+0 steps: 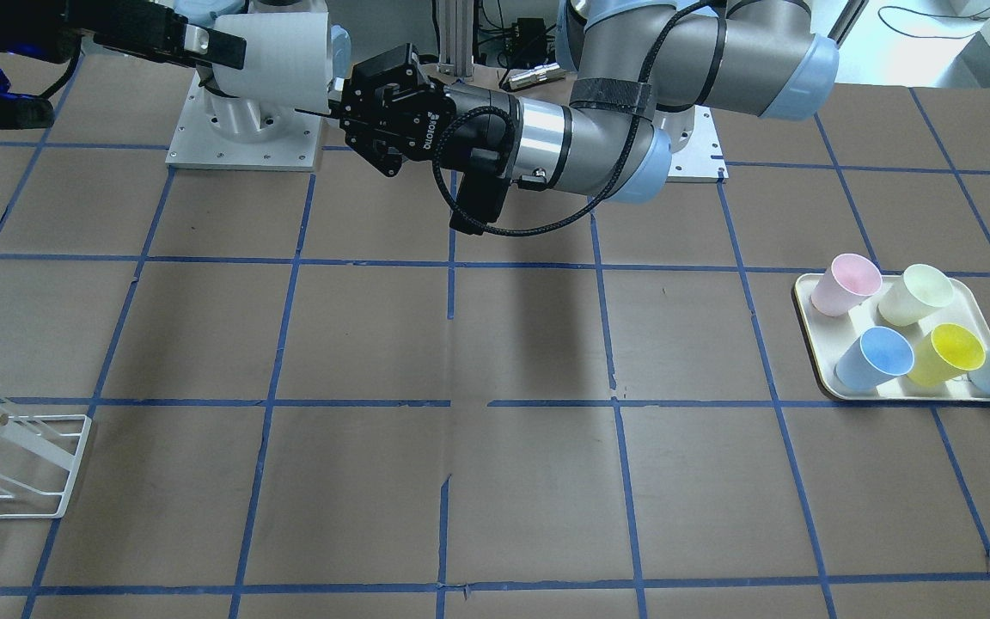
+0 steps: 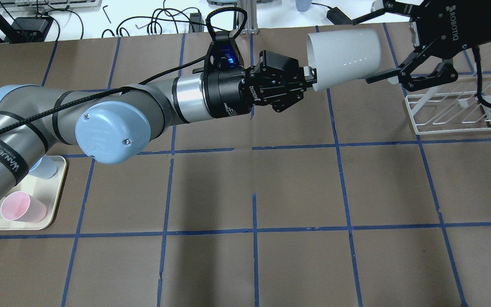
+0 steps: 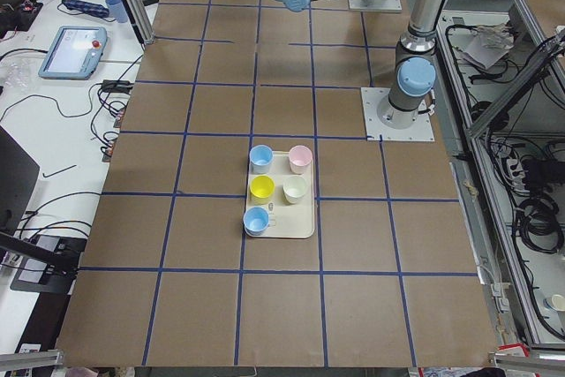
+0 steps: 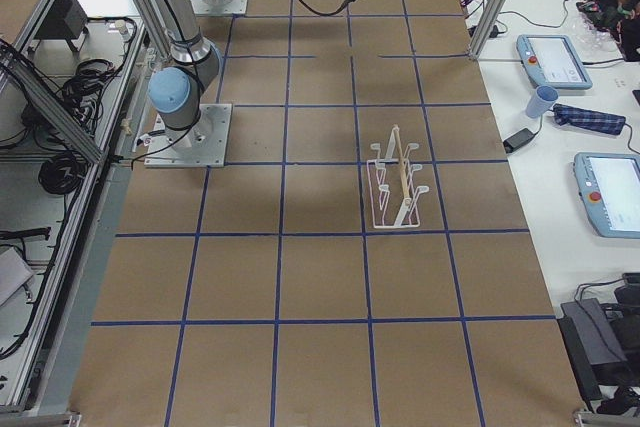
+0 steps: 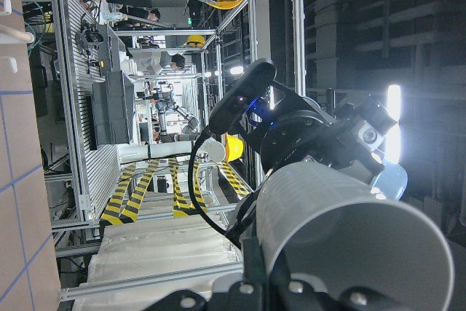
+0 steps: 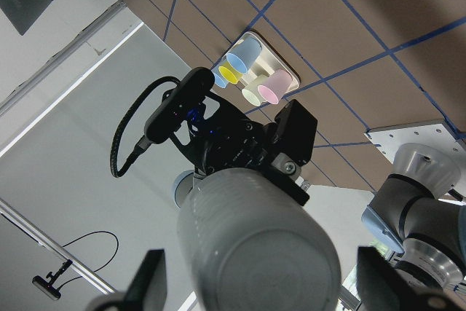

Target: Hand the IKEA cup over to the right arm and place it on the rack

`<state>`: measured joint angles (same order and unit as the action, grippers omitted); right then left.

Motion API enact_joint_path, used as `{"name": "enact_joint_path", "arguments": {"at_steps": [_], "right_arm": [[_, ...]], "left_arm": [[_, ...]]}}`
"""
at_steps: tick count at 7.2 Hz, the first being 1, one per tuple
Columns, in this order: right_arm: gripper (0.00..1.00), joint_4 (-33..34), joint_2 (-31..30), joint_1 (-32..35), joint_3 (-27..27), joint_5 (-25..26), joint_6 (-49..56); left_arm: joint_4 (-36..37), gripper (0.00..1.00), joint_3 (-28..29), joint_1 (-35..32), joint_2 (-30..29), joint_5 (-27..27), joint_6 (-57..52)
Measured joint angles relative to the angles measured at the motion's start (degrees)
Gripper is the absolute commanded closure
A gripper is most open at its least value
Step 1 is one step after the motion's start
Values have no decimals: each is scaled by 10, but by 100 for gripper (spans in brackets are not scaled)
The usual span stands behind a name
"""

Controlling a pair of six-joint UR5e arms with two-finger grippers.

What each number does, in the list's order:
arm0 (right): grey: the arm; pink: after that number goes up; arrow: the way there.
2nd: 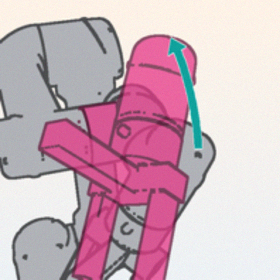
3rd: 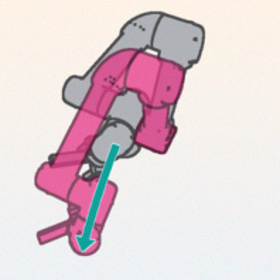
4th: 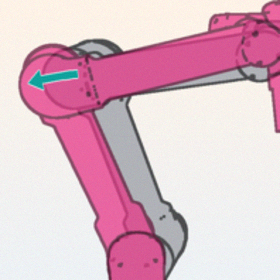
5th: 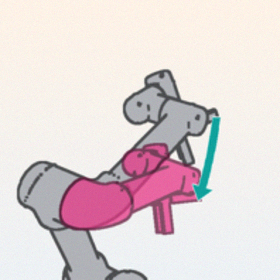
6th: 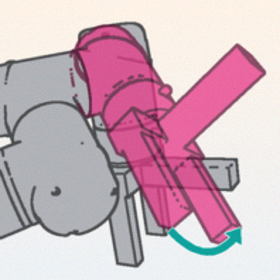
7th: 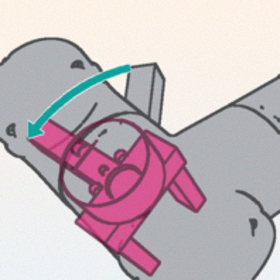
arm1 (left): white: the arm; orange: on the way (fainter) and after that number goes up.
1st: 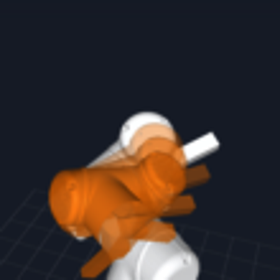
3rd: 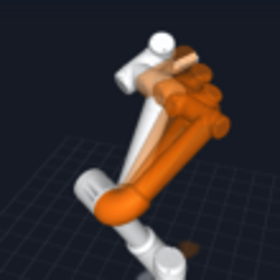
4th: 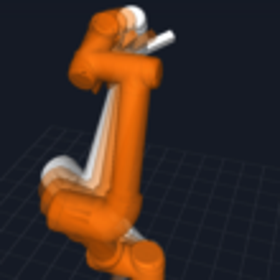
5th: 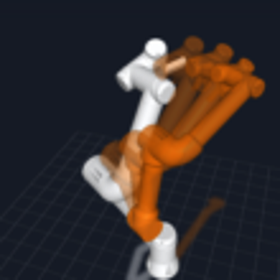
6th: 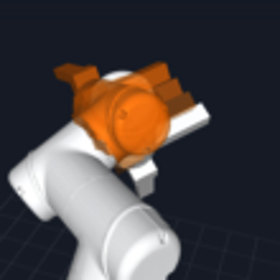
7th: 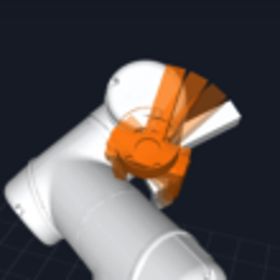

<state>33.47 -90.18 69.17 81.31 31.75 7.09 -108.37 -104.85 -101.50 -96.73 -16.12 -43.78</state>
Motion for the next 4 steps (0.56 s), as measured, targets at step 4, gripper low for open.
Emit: {"name": "enact_joint_path", "arguments": {"at_steps": [4], "right_arm": [[38,2,1,0,-1,1,3]], "left_arm": [[0,33,2,1,5,3,2]]}}
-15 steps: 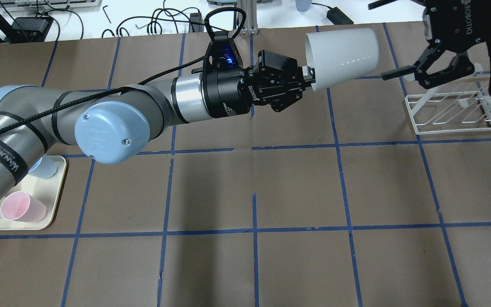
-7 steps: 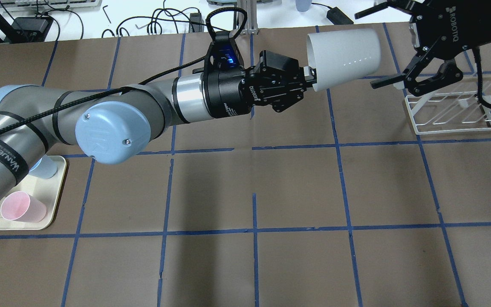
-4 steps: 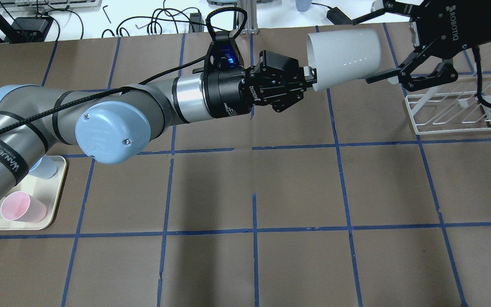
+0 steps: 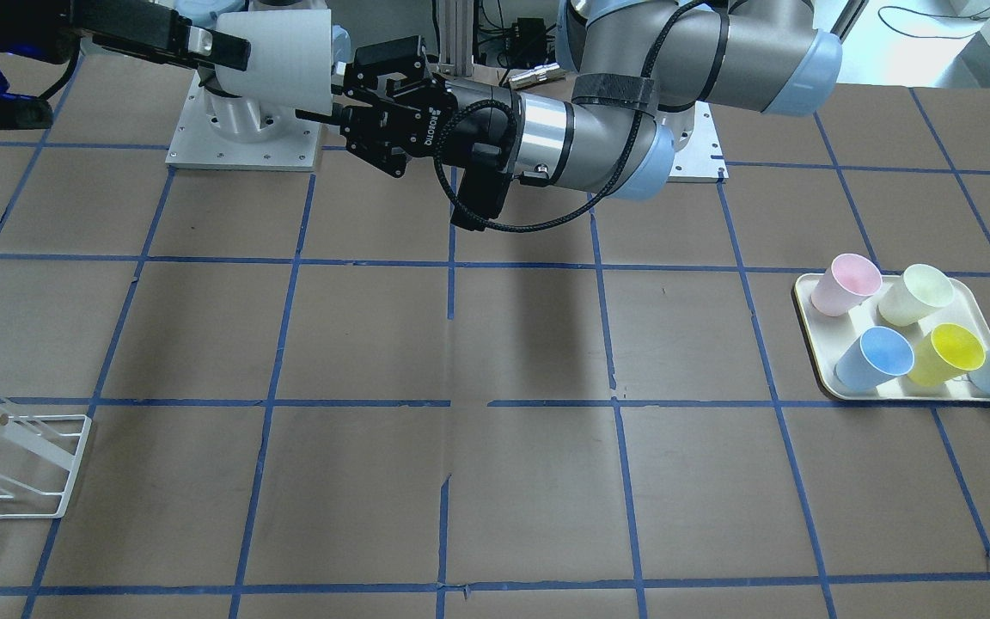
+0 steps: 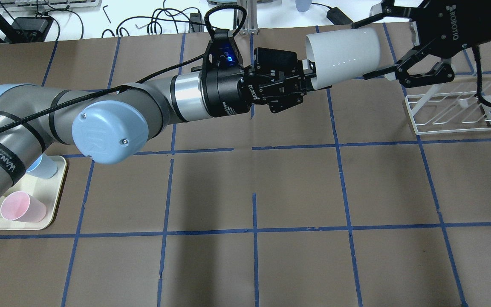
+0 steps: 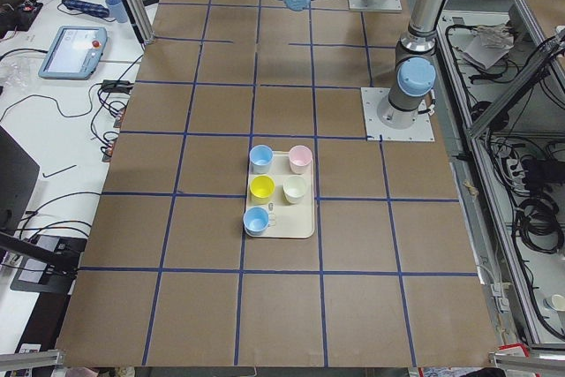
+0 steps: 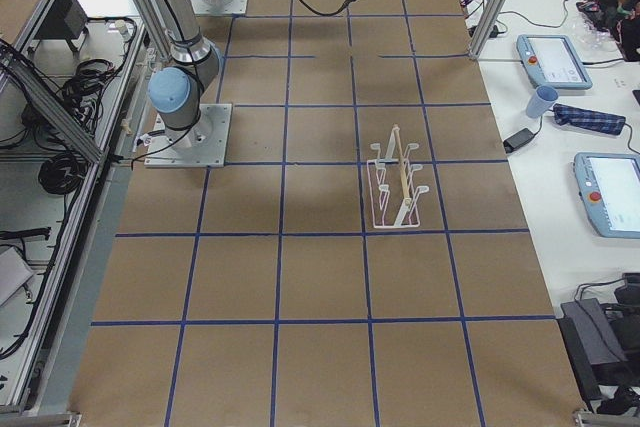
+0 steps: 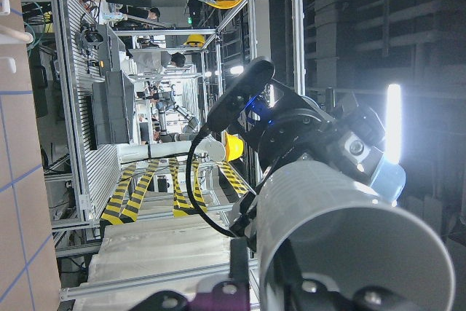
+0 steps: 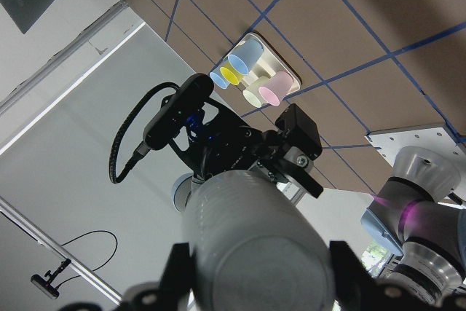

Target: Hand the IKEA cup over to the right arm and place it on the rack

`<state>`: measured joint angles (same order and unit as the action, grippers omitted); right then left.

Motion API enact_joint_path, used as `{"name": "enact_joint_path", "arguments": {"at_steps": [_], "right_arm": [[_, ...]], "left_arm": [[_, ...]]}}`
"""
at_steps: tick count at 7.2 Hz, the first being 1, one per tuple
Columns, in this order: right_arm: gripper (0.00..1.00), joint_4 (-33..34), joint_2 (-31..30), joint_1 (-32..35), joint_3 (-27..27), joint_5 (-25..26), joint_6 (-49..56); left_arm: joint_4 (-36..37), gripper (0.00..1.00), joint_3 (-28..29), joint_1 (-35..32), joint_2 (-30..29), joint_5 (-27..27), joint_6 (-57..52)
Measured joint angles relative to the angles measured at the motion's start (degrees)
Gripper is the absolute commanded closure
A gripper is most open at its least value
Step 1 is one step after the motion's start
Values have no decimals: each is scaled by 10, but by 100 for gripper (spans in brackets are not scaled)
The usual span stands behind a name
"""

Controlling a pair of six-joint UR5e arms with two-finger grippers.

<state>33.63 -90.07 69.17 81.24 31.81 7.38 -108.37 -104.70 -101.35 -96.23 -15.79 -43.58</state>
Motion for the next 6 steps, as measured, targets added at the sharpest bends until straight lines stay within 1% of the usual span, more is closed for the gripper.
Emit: {"name": "enact_joint_path", "arguments": {"at_steps": [1,2,3,5,6], "right_arm": [[41,0,1,0,-1,1,0],[45,2,2,0,-2,3,1],[45,3,4,-2,-5,4,1],[45,8,9,-7,-13,10,1],[45,14,13,-9,-23,26,0]], "left_arm": [[0,31,0,1,3,1,0],[-1,30,0,4,6,3,2],[-1,30,-2,12,9,10,4],[-3,28,-3,42,12,59,7],[-3,26,-4,60,13,90,8]]}}
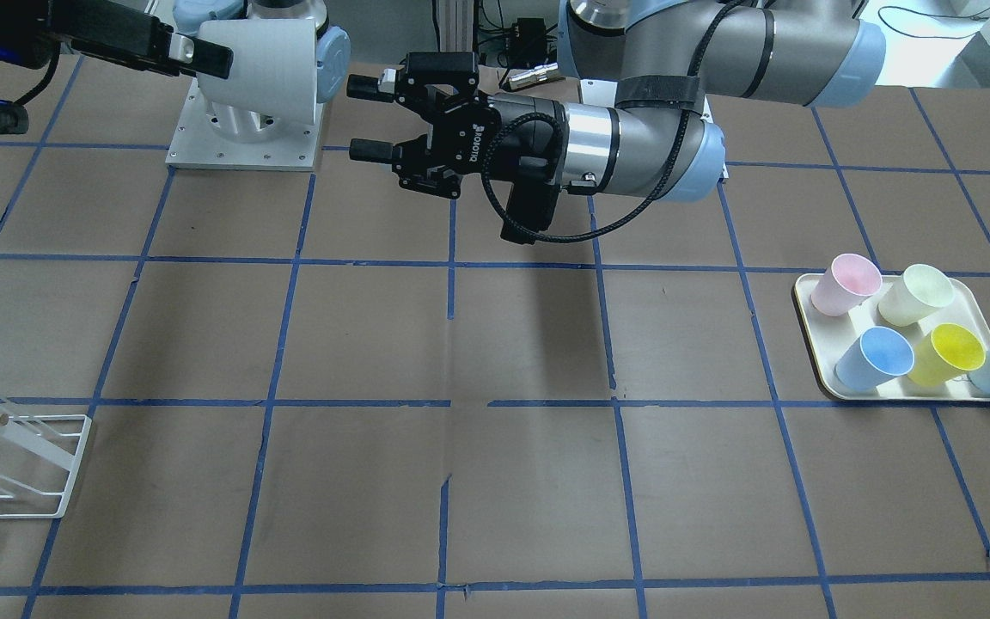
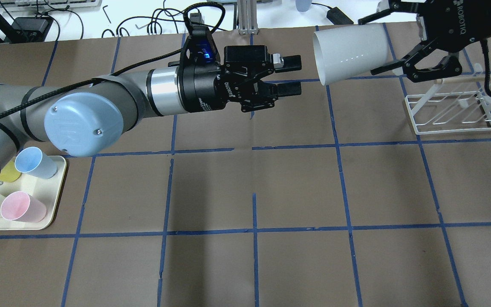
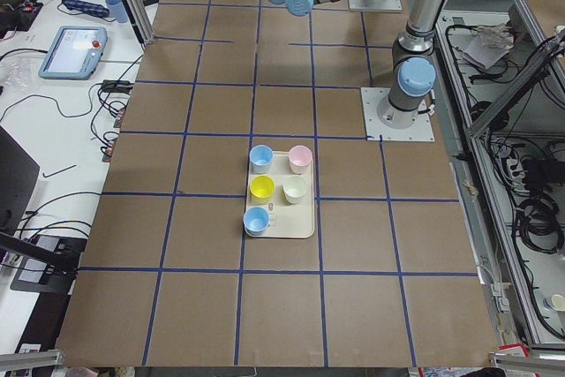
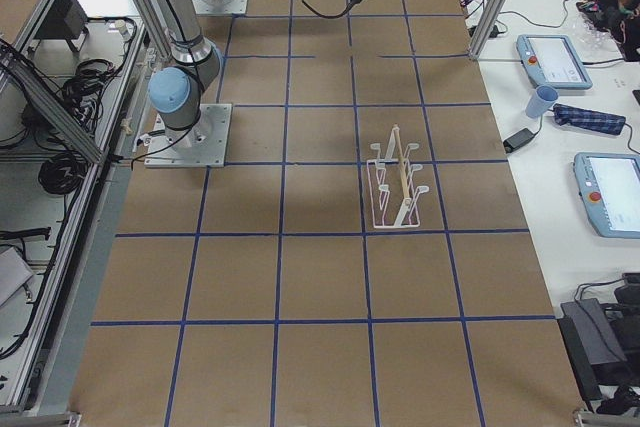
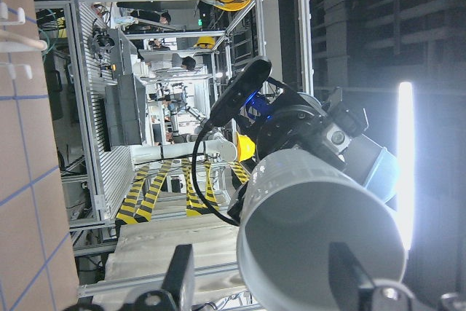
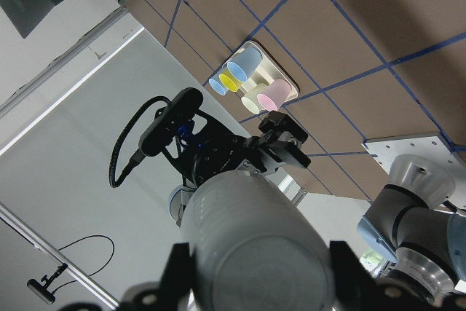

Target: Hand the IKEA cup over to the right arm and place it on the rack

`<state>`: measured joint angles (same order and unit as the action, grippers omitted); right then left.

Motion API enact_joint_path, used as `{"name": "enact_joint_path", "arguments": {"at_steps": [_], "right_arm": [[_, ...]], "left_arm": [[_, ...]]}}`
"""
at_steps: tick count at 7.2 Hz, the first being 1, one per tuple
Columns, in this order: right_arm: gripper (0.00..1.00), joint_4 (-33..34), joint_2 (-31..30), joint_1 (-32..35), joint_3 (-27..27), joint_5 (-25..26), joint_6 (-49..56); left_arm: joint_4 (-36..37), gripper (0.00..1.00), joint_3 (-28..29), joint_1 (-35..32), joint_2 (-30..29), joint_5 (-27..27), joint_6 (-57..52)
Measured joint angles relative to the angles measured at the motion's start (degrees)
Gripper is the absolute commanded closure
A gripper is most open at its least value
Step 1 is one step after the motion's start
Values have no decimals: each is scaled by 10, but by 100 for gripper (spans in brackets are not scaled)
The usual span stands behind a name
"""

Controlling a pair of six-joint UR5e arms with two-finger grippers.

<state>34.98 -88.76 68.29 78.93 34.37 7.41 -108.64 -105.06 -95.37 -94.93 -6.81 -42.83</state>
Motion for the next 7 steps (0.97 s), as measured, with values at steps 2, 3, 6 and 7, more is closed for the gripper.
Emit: {"name": "enact_joint_path", "arguments": {"at_steps": [2,3,6,7], "right_arm": [[46,42,4,-10,-21,64,-4],[46,87,3,-14,-25,113,-9],[56,253,1,-13,-24,317,-22],[57,300,3,-10,-21,378,-18]], "left_arm": [[2,19,2,51,5,96,0],[8,18,3,85,10,163,0],[54,9,13,178,23,411,30],[88,5,20,186,25,495,54]]}}
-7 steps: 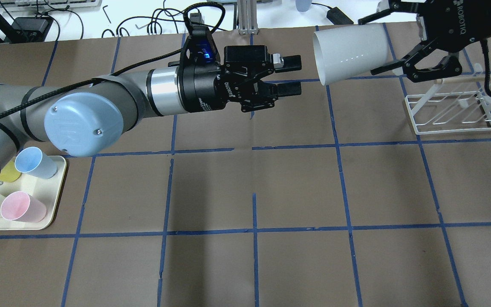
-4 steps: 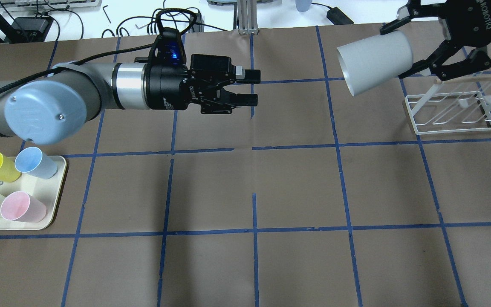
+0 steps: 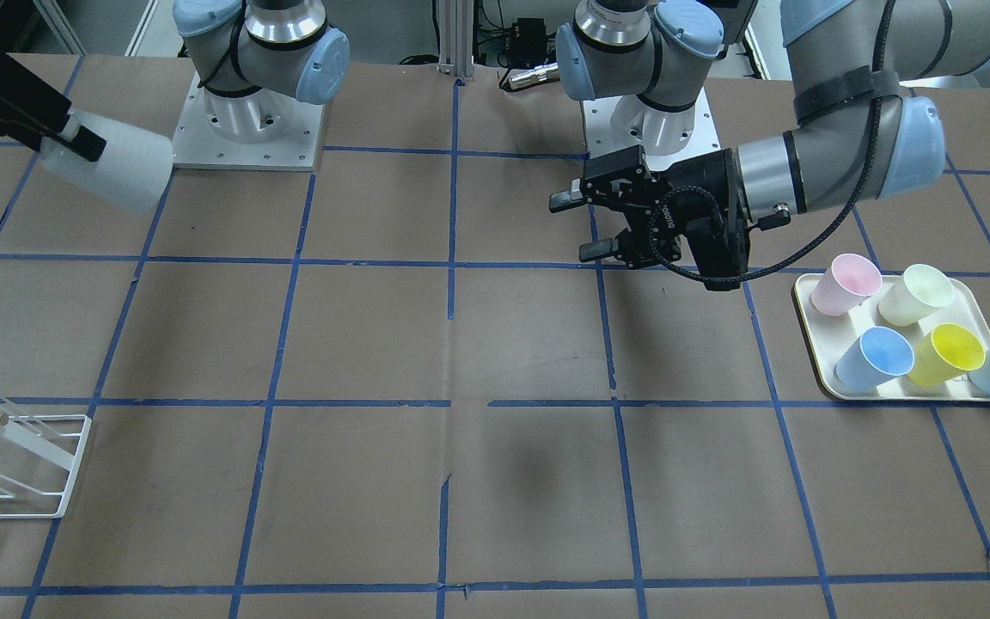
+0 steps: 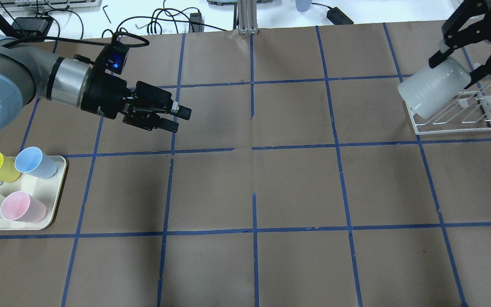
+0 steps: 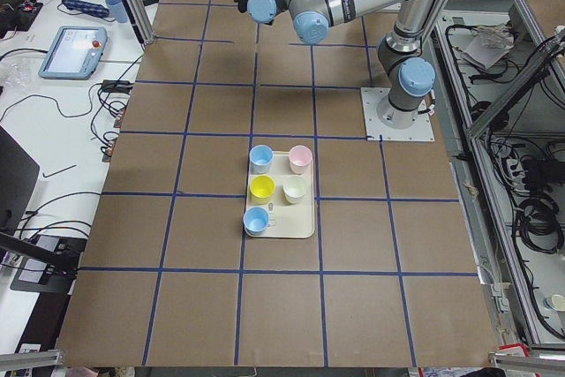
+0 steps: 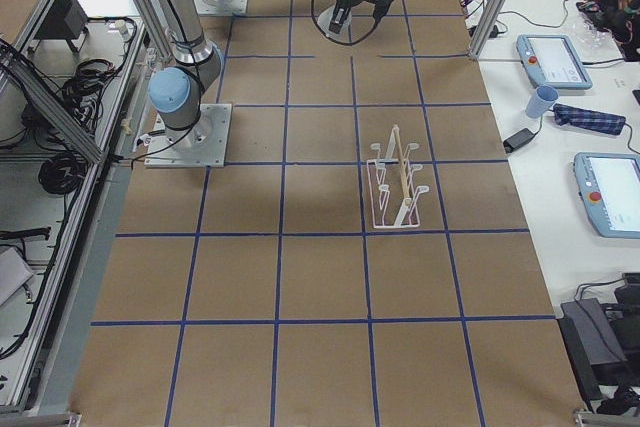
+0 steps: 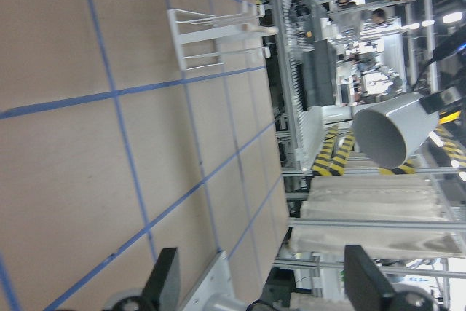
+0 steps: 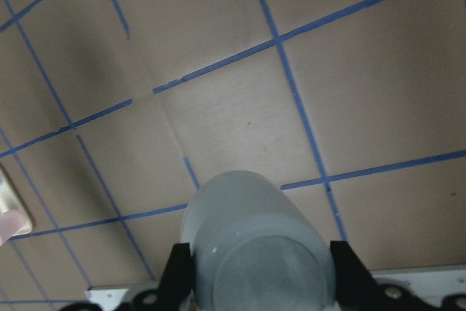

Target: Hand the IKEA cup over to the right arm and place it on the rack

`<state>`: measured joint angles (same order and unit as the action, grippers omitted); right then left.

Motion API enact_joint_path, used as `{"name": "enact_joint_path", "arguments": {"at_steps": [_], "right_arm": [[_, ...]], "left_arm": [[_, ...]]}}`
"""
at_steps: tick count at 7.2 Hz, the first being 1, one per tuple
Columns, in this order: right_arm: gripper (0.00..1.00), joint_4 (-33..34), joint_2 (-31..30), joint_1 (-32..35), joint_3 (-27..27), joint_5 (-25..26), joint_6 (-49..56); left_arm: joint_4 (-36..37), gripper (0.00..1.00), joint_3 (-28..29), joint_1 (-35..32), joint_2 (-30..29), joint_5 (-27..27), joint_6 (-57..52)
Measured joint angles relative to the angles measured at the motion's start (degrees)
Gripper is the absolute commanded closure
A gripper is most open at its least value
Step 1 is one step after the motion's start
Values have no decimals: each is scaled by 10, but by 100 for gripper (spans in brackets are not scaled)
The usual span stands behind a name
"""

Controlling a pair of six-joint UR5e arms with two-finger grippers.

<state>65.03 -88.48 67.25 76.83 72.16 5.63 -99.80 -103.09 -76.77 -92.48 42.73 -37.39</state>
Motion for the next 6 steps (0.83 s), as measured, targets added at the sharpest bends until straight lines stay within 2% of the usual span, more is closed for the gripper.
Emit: {"name": "enact_joint_path", "arguments": {"at_steps": [1,3,4,6], "right_arm": [[61,43,5,1,3,46,6],[73,147,22,2,12,118,32],[75,191,33,1,24,145,52],[75,274,47,1,64,195,85]], "left_arm": [[43,0,4,2,0,83,20],[133,0,14,-2,-4,222,81],[165,0,21,-10,-3,280,114],[184,0,58,-45,-10,389,179]]}}
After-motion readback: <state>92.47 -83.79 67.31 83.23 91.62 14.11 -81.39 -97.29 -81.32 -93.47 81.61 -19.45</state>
